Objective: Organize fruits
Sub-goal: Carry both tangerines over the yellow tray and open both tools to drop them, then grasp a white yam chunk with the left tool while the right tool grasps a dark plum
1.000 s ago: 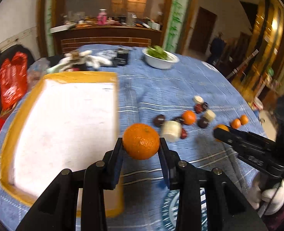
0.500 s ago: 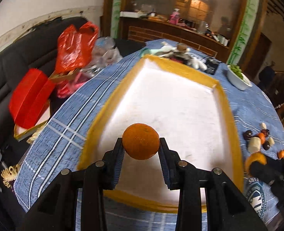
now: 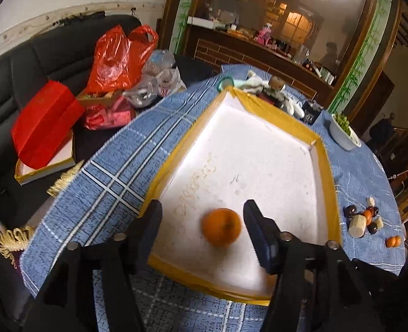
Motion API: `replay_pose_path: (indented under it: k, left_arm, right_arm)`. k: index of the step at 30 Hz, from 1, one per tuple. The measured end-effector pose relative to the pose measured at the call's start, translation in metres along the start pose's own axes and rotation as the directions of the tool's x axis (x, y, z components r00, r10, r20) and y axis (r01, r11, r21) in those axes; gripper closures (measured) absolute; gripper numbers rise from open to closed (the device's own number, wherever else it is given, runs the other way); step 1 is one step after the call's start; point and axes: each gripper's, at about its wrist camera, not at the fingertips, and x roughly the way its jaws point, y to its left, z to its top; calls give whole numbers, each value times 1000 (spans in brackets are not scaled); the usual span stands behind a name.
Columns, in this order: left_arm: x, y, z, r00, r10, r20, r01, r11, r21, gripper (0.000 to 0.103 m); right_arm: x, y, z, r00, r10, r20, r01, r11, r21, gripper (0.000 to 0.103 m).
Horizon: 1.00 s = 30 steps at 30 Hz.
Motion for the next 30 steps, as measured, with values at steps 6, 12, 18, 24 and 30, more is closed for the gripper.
replay_pose_path:
  k: [6, 12, 18, 24, 30]
  left_arm:
    - [-22, -8, 4, 999, -17, 39, 16, 1000, 14, 39]
    - [-42, -27, 4, 997, -37, 69, 34, 998, 44, 33]
    - [-48, -64, -4, 994, -98, 47, 92, 988, 121, 32]
    - [-34, -122, -23, 983, -181, -34, 183, 953, 241, 31]
    - [-10, -178, -47, 960, -233, -154, 272, 907, 321, 31]
  right_arm:
    - [-30, -7, -4, 998, 24, 58, -26, 999, 27, 53]
    - [-74, -45, -26, 991, 2, 133, -18, 993, 117, 52]
    - [-125, -130, -66, 976, -133, 175, 78, 954, 289, 52]
    - [-154, -207, -91, 953, -253, 167, 154, 879, 450, 52]
    - [-152, -240, -85, 945, -287, 158, 183, 863, 471, 52]
